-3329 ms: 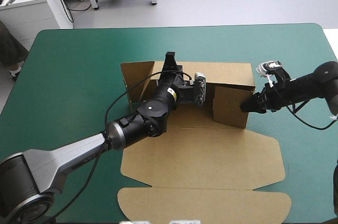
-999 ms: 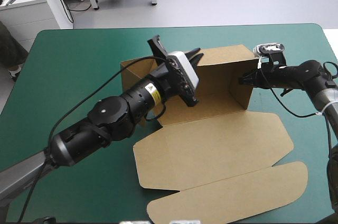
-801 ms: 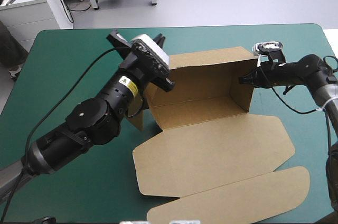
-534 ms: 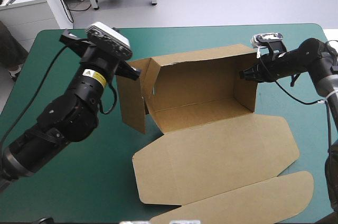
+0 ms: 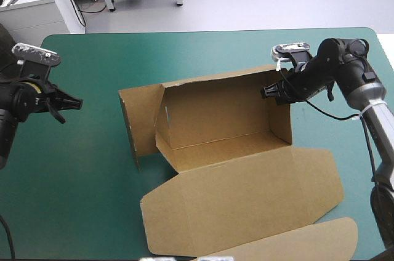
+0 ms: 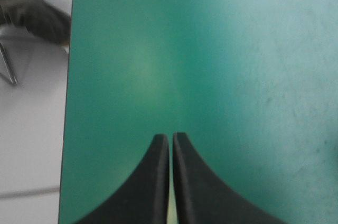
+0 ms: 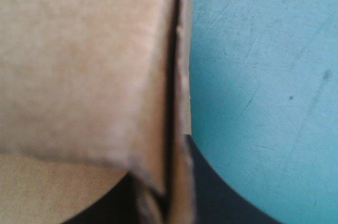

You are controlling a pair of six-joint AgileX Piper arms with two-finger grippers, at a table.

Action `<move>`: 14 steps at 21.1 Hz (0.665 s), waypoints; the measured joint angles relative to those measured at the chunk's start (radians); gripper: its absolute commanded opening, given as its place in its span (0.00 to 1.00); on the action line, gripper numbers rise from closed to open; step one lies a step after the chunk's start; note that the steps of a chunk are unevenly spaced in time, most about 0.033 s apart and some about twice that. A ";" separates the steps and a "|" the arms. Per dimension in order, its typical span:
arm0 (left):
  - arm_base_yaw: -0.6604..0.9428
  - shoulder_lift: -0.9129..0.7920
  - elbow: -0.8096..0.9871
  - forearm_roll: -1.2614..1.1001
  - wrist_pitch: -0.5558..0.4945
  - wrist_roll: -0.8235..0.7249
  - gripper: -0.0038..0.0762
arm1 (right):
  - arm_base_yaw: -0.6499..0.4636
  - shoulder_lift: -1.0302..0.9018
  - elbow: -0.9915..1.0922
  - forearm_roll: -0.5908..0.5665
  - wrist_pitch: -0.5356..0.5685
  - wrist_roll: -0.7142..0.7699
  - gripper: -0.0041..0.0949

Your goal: Fold the box

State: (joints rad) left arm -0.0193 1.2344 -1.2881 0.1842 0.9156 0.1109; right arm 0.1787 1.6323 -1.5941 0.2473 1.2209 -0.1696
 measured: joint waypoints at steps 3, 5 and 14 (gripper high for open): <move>0.173 0.063 0.000 -0.177 0.108 0.147 0.05 | 0.001 0.041 -0.003 -0.024 0.000 0.050 0.05; 0.215 0.096 0.000 -0.232 0.135 0.180 0.05 | 0.001 0.095 -0.005 -0.025 -0.017 0.053 0.05; 0.224 0.128 0.000 -0.267 0.166 0.205 0.05 | 0.001 0.194 -0.020 -0.009 -0.203 0.047 0.13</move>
State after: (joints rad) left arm 0.2048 1.3623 -1.2881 -0.0827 1.0816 0.3155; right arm 0.1798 1.8266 -1.6137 0.2379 1.0183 -0.1229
